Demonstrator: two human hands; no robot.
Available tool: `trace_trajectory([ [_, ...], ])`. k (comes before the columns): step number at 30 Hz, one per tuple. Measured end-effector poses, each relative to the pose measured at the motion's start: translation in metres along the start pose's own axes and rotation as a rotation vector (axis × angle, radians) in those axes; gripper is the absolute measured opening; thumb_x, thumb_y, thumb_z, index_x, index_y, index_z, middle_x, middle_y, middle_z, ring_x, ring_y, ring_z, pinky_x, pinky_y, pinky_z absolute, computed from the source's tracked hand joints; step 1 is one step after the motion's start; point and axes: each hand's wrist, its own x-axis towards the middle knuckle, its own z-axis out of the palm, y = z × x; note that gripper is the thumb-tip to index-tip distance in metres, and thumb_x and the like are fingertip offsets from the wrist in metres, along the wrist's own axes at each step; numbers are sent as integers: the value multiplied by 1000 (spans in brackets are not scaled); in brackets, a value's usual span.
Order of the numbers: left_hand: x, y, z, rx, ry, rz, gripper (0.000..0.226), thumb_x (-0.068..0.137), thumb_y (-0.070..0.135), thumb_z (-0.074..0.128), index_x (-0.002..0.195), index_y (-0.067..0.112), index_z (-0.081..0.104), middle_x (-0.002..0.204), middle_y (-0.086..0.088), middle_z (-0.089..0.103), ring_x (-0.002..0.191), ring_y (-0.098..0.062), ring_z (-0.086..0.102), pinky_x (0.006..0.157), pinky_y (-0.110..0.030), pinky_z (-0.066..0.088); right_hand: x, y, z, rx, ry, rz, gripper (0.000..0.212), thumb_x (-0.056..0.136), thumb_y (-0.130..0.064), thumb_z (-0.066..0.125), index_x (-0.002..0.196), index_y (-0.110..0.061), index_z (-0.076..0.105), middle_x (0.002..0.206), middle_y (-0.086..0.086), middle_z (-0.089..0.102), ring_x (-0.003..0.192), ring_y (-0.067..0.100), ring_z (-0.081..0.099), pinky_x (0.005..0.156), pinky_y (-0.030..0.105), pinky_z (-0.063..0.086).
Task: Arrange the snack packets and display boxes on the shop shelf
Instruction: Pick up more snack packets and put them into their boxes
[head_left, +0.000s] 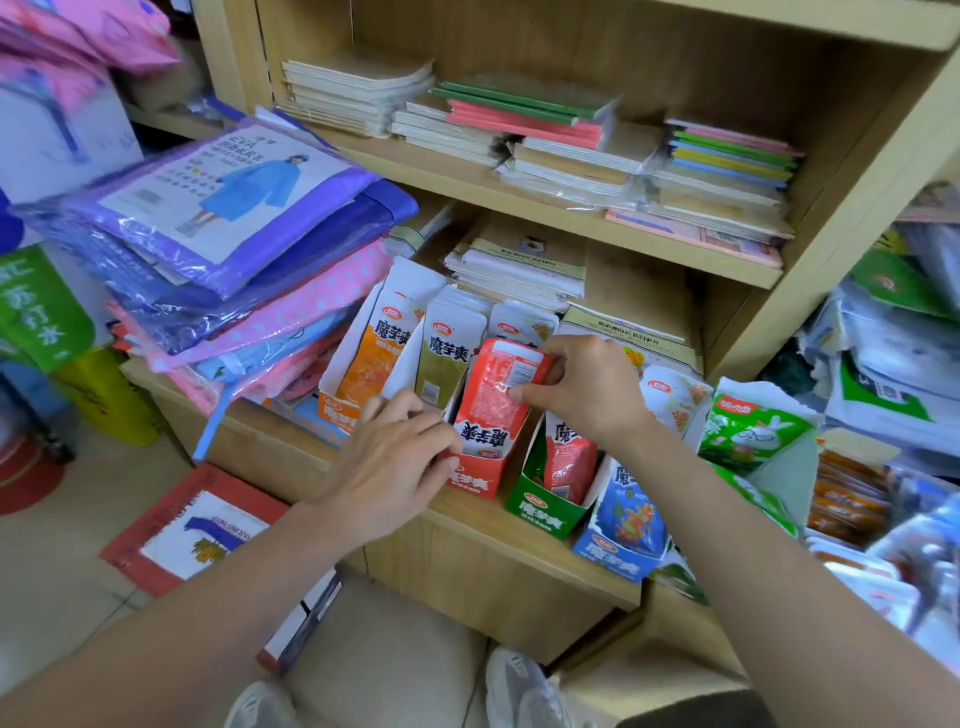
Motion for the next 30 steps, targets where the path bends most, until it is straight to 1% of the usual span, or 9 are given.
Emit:
trace_trajectory([
  [5, 6, 8, 0, 59, -6, -21, 45, 91, 36, 67, 134, 27, 58, 114, 10, 65, 106, -19, 49, 84, -36, 33, -7, 7, -11, 145, -155, -102, 32, 66, -38, 91, 78, -16, 71, 71, -16, 64, 65, -4, 60, 56, 13, 41],
  [8, 15, 14, -1, 83, -4, -48, 61, 91, 32, 64, 149, 26, 46, 126, 5, 56, 113, -22, 47, 87, -38, 38, -9, 9, -16, 183, -201, -111, 25, 71, -27, 90, 86, -17, 73, 82, -10, 71, 76, 3, 66, 68, 24, 55],
  [11, 25, 16, 2, 97, -38, -77, 60, 93, 35, 60, 150, 27, 45, 132, 3, 52, 116, -22, 46, 89, -38, 39, -10, 10, -22, 245, -268, -128, 26, 74, -9, 86, 91, -22, 73, 85, -12, 72, 80, 3, 69, 76, 28, 59],
  [16, 35, 20, 6, 68, -87, -150, 58, 97, 44, 54, 152, 34, 40, 138, 9, 47, 119, -18, 44, 93, -36, 36, -10, 9, -38, 353, 55, -83, 31, 77, 4, 79, 92, -22, 74, 83, -2, 72, 76, 4, 68, 76, 26, 59],
  [18, 39, 21, 8, -57, -86, -216, 55, 96, 47, 54, 150, 35, 45, 135, 11, 47, 122, -16, 44, 99, -38, 35, -11, 4, -46, 416, 110, -110, 27, 77, 4, 80, 92, -18, 74, 80, -4, 71, 73, 3, 68, 73, 18, 57],
  [20, 45, 24, 6, -353, -46, -322, 52, 92, 52, 54, 141, 33, 57, 127, 12, 52, 121, -14, 47, 104, -42, 38, -11, -3, -46, 464, 117, -141, 25, 76, 3, 81, 90, -16, 74, 81, -2, 72, 75, 5, 69, 72, 15, 55],
  [23, 58, 33, 2, -714, 31, -450, 48, 86, 50, 69, 128, 27, 67, 117, 13, 59, 114, -7, 55, 100, -33, 45, -10, -10, -25, 495, 43, -155, 26, 77, 5, 79, 89, -17, 74, 82, -1, 72, 73, 6, 69, 71, 18, 56],
  [27, 68, 35, 4, -766, 142, -542, 26, 82, 26, 82, 105, 19, 72, 94, 10, 71, 88, -6, 66, 81, -29, 53, -5, -11, -3, 610, -4, -165, 26, 80, 10, 73, 95, -11, 75, 93, 2, 75, 89, 16, 72, 79, 36, 61],
  [30, 69, 28, 5, -776, 156, -579, 14, 84, 16, 80, 92, 22, 70, 83, 11, 72, 82, -1, 68, 73, -13, 51, -7, -4, -4, 710, 21, -165, 26, 83, 9, 73, 104, -7, 73, 112, 2, 73, 107, 14, 68, 86, 36, 59],
])
